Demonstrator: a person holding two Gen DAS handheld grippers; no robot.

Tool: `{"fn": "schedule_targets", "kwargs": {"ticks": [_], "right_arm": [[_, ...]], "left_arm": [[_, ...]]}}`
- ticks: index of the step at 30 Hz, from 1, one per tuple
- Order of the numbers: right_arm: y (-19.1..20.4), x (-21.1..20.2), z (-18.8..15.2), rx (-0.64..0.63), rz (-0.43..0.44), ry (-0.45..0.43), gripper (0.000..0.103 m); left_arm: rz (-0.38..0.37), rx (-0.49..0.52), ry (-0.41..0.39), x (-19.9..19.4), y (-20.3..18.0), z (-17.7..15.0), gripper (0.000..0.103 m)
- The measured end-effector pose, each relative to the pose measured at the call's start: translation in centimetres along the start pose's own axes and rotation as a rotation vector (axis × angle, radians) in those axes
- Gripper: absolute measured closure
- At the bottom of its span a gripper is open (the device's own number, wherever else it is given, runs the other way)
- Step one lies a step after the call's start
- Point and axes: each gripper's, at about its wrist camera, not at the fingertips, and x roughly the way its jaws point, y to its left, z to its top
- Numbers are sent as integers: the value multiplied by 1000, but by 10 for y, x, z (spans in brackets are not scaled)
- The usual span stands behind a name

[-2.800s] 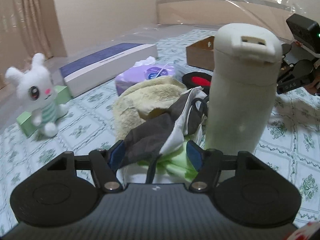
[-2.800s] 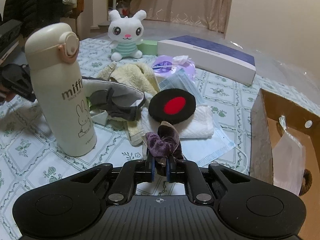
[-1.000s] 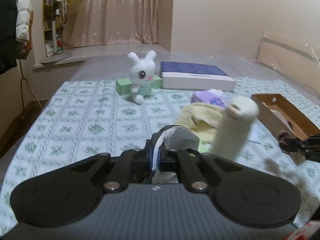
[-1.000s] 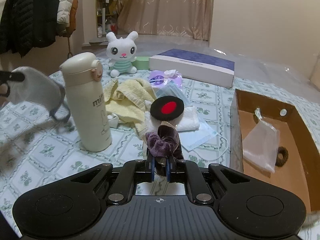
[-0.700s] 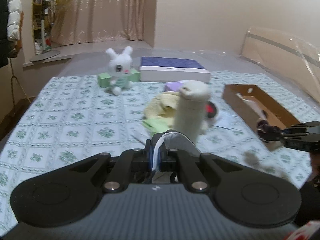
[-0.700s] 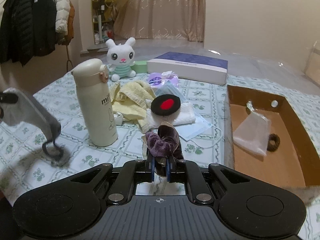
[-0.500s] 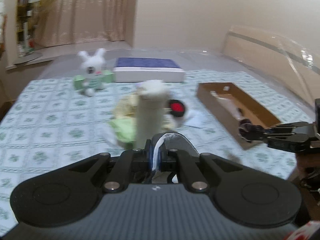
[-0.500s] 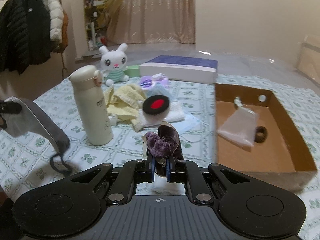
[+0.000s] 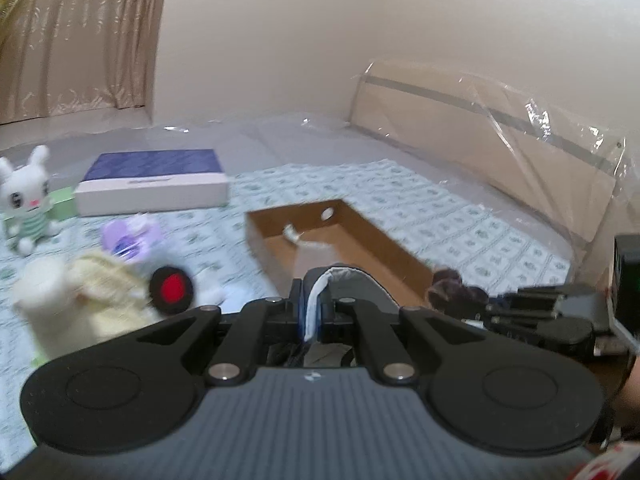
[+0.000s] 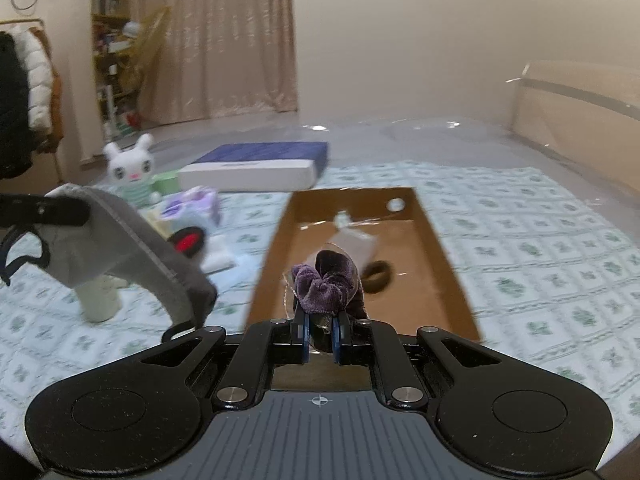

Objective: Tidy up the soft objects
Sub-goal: 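Carry the grey cloth and scrunchie over the cardboard box, then lower the grey cloth into the box with the left tool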

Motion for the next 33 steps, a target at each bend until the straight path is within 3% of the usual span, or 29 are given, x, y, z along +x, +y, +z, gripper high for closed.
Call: {"fn": "schedule_targets", "kwargs": {"ticks": [10, 24, 25, 26, 28, 33], "right_arm": [[-58, 24, 13, 26, -50, -14, 93], [-96, 64, -1, 80, -49, 27, 93], [-97, 65, -1, 83, -49, 28, 93], [-98, 66, -2, 85, -48, 29, 93], [-100, 67, -2, 88, -46, 30, 93], [-99, 70, -3, 93, -36, 33, 93]], "left_arm": [[-39, 7, 8, 92, -37, 30, 99], [-31, 40, 129, 182, -52, 4, 96], [-24, 47, 136, 186, -52, 2, 93], [-20, 52, 138, 189, -53, 1, 80], [-14, 56, 150, 192, -52, -2, 67], [-18, 50, 153, 184, -47, -8, 66]]}}
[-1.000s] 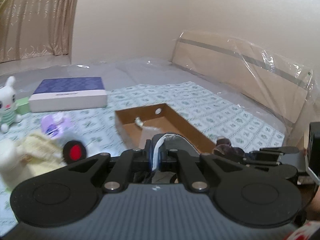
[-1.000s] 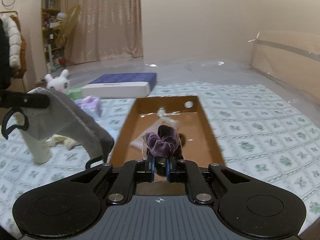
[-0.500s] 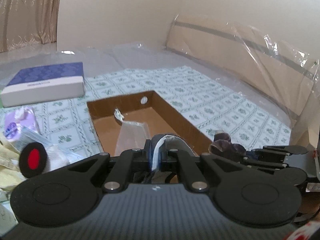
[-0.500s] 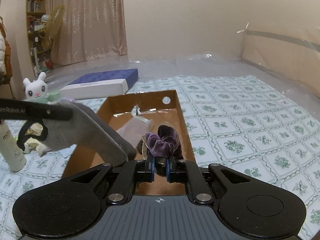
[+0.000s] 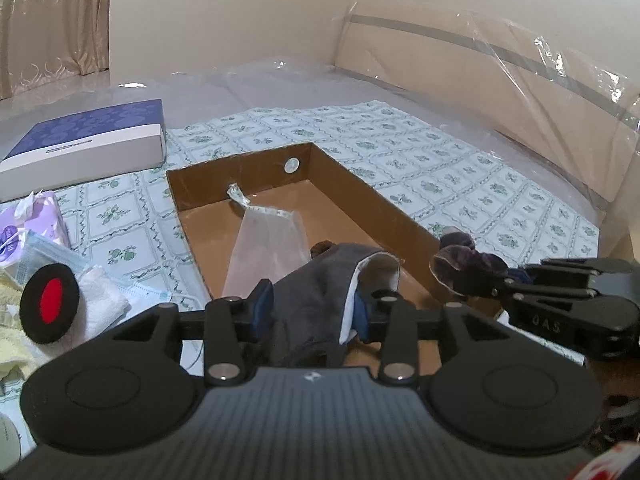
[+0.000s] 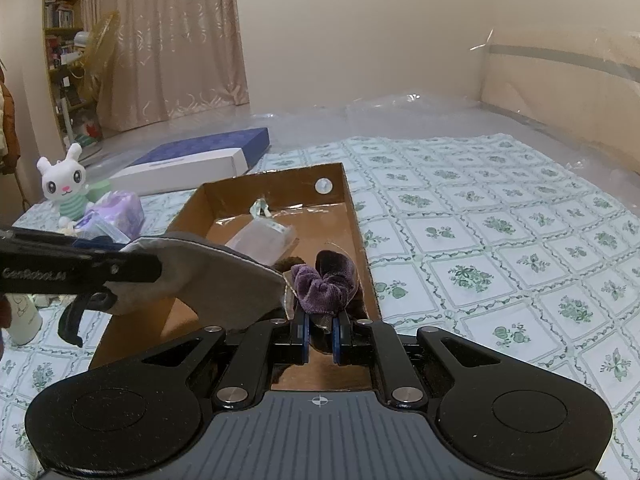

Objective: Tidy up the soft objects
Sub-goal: 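Lower the grey cloth into the box with the left tool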

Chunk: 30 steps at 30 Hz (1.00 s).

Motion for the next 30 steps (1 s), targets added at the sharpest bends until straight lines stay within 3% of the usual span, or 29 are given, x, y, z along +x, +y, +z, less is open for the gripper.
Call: {"fn": "schedule_targets", "kwargs": {"ticks": [9, 14, 17, 20, 30], "right_arm": [[3, 2, -3, 16, 16, 0, 93], [-1, 1, 0, 25, 16, -15, 93], [-2, 2, 1, 21, 18, -18, 93], [-4, 5, 1, 21, 22, -18, 93], [-16, 12, 3, 36, 15, -17, 93]], "left_arm": [[-7, -30, -16, -28, 5, -19, 65], [-14, -78, -63, -36, 14, -21, 67], [-40, -82, -72, -36, 15, -14, 76], [-66, -59, -56, -26, 9, -7, 88], [-117, -26, 93, 42, -16, -10, 91]]}}
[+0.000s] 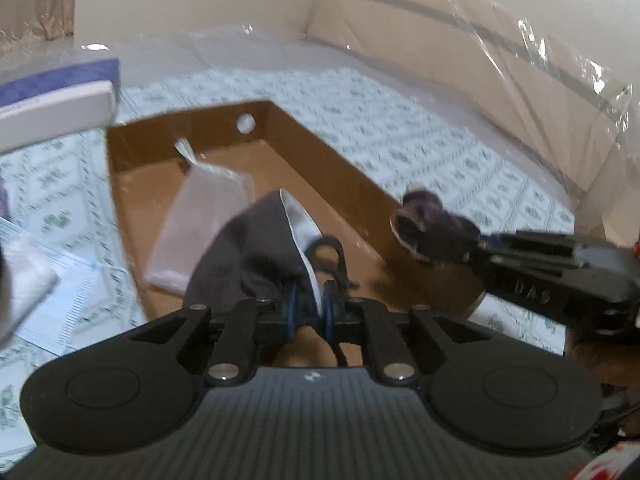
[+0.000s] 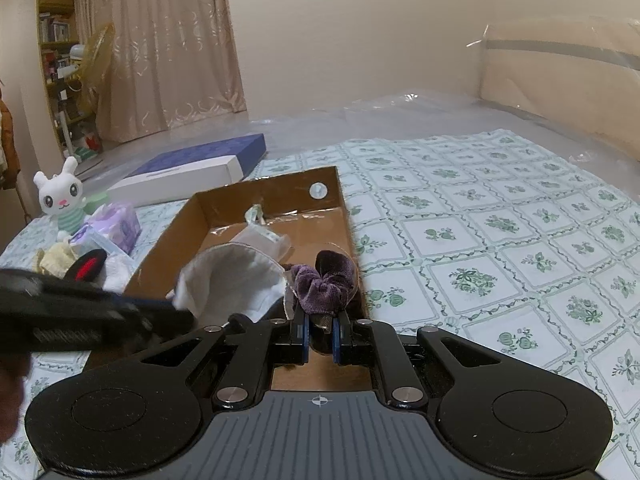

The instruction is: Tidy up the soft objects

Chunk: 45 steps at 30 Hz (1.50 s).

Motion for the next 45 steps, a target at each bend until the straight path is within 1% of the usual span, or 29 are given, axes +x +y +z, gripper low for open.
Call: {"fn": "schedule_targets", "kwargs": {"ticks": [3, 4, 5, 6, 8, 10, 14, 15, 16, 17, 18, 19, 25, 28, 33, 36, 41, 45], "right_arm": [[-1, 0, 1, -2, 6, 1, 93], [-1, -1, 1, -4, 8, 1, 93], [0, -1, 1, -5, 13, 2, 93], [0, 0, 1, -6, 19, 5, 93], [3, 0, 0, -5, 35, 12, 92], [6, 1, -1, -8, 47, 21, 92], [15, 6, -4, -14, 84, 55, 91], [17, 7, -5, -14, 91, 63, 88], [18, 8, -6, -10, 97, 65, 73], [19, 7, -7, -6, 97, 61, 54], [20, 5, -8, -3, 98, 55, 47], [20, 3, -10, -1, 100, 50, 44], [30, -13, -16, 11, 89, 43, 44], [40, -27, -22, 29, 84, 30, 44], [61, -50, -33, 54, 103, 7, 44], [77, -59, -39, 60, 122, 8, 44], [110, -66, -45, 39, 156, 24, 44], [135, -70, -48, 22, 186, 38, 44]], "left_arm": [[-15, -1, 26, 6, -3, -6, 91], [-16, -3, 27, 3, -3, -8, 91], [-16, -7, 23, -1, -2, -9, 88], [-13, -8, 14, -7, -1, -10, 86], [4, -11, -2, -20, 2, -12, 76], [23, -21, -19, -35, 7, -15, 74], [61, -42, -57, -64, 16, -20, 74], [67, -44, -66, -70, 18, -22, 74], [73, -44, -72, -76, 18, -23, 74], [79, -46, -77, -81, 19, -25, 74], [83, -50, -83, -86, 20, -27, 74], [87, -54, -88, -91, 21, -29, 74], [119, -93, -100, -112, 28, -48, 73], [134, -87, -107, -126, 29, -60, 73], [146, -86, -118, -153, 37, -80, 71], [162, -98, -125, -173, 48, -92, 68], [194, -128, -124, -211, 72, -115, 59], [252, -161, -143, -245, 94, -136, 51]]}}
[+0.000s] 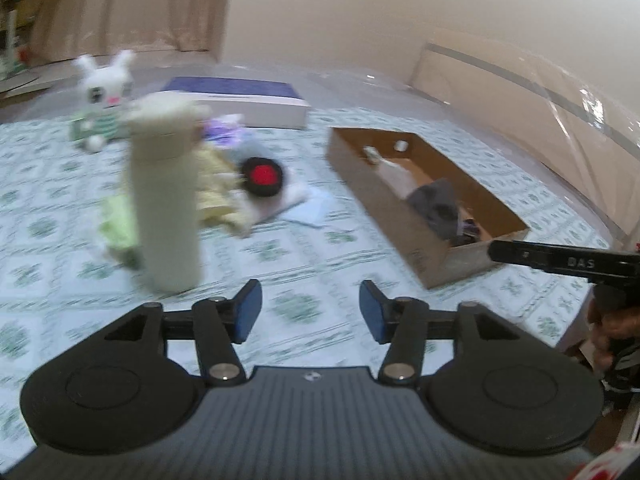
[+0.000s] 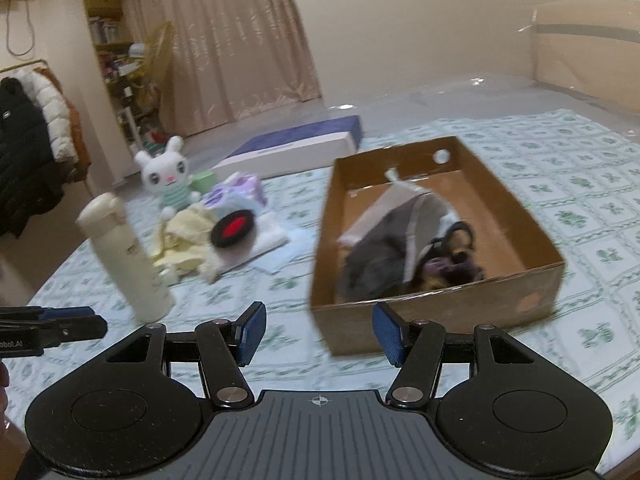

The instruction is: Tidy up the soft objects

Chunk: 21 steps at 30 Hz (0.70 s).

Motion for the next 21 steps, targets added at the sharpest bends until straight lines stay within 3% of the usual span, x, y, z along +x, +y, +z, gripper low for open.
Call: {"fn": "schedule_targets", "kwargs": {"ticks": [9, 11, 17, 21], "right_arm": [[48, 9, -9, -63, 51, 39, 44], [55, 11, -9, -86, 57, 44, 44], [69, 18, -6, -124, 56, 50, 44], [71, 28, -3, -168, 51, 55, 44]], "left_arm": [[126, -87, -26, -54, 72, -19, 33], [142, -90, -35, -61, 83, -18, 26], [188, -78, -41, -71, 118, -14, 20], [221, -16, -50, -68, 137, -12, 20]]}}
